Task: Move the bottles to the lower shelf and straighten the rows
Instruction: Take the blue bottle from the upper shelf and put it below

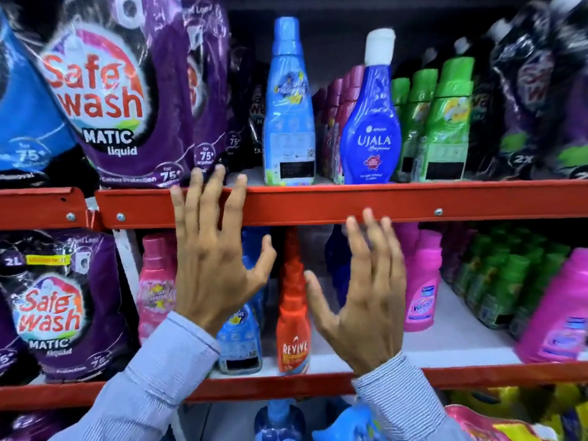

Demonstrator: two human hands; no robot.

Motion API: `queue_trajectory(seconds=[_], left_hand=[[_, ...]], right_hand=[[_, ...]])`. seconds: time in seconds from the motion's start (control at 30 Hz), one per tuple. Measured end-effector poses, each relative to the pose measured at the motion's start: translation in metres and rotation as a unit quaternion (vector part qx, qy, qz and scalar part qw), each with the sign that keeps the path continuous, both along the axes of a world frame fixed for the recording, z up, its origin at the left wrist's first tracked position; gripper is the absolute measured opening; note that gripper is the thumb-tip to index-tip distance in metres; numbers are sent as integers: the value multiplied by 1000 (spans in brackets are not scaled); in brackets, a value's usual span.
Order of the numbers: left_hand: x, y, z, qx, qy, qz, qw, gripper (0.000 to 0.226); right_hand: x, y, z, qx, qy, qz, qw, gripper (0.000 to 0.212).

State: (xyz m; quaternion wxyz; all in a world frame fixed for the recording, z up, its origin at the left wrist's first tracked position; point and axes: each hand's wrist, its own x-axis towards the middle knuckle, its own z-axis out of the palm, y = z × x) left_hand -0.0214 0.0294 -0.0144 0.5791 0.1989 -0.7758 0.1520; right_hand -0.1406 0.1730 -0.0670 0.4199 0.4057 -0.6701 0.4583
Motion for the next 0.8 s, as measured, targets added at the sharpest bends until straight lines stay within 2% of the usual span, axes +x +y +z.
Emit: queue_trajectory(seconds=[0.1, 0.2, 0.37, 0.57, 0.7, 0.8], left_hand=[[-14, 15, 1, -32, -21, -10, 999, 81], [-31, 25, 5, -57, -28, -14, 998, 83], [-54, 29, 12, -71, -45, -6, 996, 82], [-61, 22, 5, -85, -59, 17, 994, 86], [-60, 20, 4, -86, -62, 18, 994, 86], [-60, 22, 4, -81, -58, 17, 995, 86]], right_hand=[[-14, 5, 40, 7, 50, -66, 997, 83], [-30, 5, 74, 11, 57, -95, 994, 83], [-50, 3, 120, 3, 2, -100, 995, 85], [-53, -2, 152, 30, -64, -113, 991, 115], [-55, -3, 155, 50, -79, -93, 991, 113], [-57, -3, 155, 26, -65, -64, 995, 106]])
